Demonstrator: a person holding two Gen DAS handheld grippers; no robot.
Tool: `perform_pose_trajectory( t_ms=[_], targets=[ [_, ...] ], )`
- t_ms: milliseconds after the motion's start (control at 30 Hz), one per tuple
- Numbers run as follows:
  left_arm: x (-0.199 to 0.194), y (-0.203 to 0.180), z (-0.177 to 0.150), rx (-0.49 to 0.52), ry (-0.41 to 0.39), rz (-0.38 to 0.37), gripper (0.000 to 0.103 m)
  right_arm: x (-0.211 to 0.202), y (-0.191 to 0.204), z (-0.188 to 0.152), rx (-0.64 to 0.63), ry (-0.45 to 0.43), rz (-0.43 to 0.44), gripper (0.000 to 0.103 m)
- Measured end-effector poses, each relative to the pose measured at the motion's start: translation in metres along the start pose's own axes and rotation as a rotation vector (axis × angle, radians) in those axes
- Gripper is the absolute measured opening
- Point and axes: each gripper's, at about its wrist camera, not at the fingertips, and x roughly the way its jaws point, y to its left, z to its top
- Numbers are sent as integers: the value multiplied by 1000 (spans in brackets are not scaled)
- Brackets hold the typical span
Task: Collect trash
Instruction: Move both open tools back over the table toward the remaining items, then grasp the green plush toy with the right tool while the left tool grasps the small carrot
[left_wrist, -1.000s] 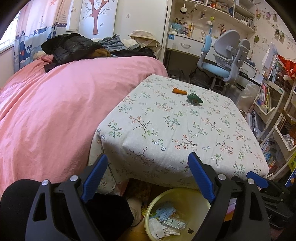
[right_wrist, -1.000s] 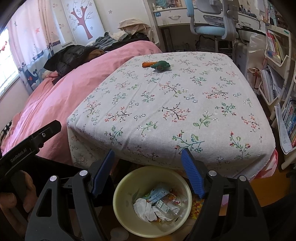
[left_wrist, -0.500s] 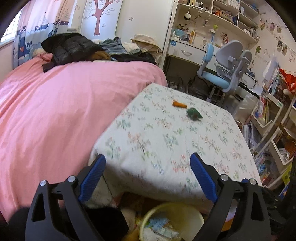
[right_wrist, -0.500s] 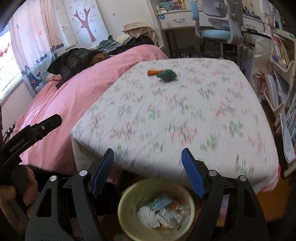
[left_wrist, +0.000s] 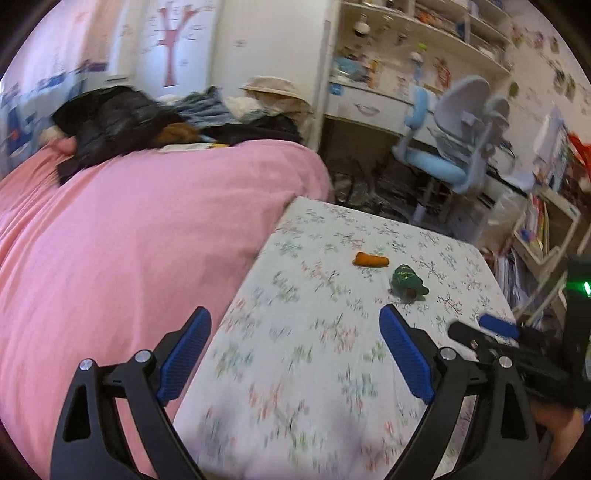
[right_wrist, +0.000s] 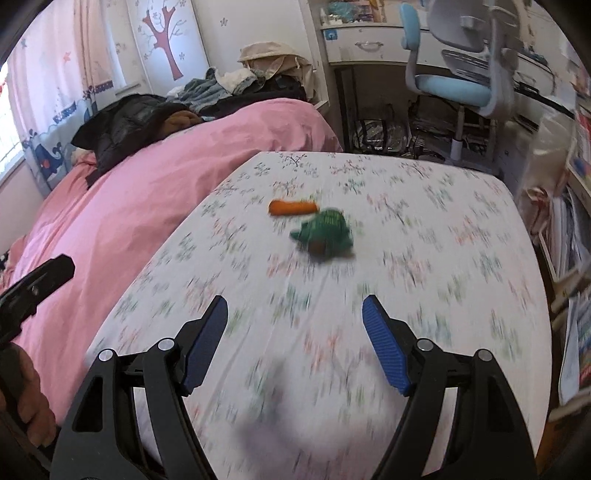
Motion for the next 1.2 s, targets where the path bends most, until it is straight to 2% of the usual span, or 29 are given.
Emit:
perform_pose_trajectory(
  t_ms=[100,200,267,333,400,467,500,633,733,900,1100,1200],
  targets=[
    [33,-8,13,59,25,-32,88,33,-7,27,-8,14,-8,72],
    [62,-12,23,77,41,-56,88,65,-14,45,-14,41,-21,72],
    [74,-17,29,97,45,-79,88,84,-20,52,-7,65,-21,68],
    [86,-27,35,171,35,-96,88,101,-24,57,-7,93,-15,65],
    [93,-33,38,234,32,-104,88,117,-28,62,-19,121,6,59],
    [105,-41,43,289,32,-115,88,126,-30,62,-37,146,34,43],
    [112,-44,47,303,35,-125,88,128,-31,61,-49,157,49,38],
    [137,-61,58,377,55,-168,85,114,-32,51,-120,188,93,28],
    [155,-78,59,463,73,-201,85,91,-39,38,-129,207,112,27],
    [181,-100,50,621,125,-241,81,52,-71,5,-18,256,142,27],
    [209,-103,47,617,200,-237,63,48,-94,-6,78,270,204,29],
    [210,-109,45,639,217,-264,49,50,-93,-3,79,271,214,30]
  ],
)
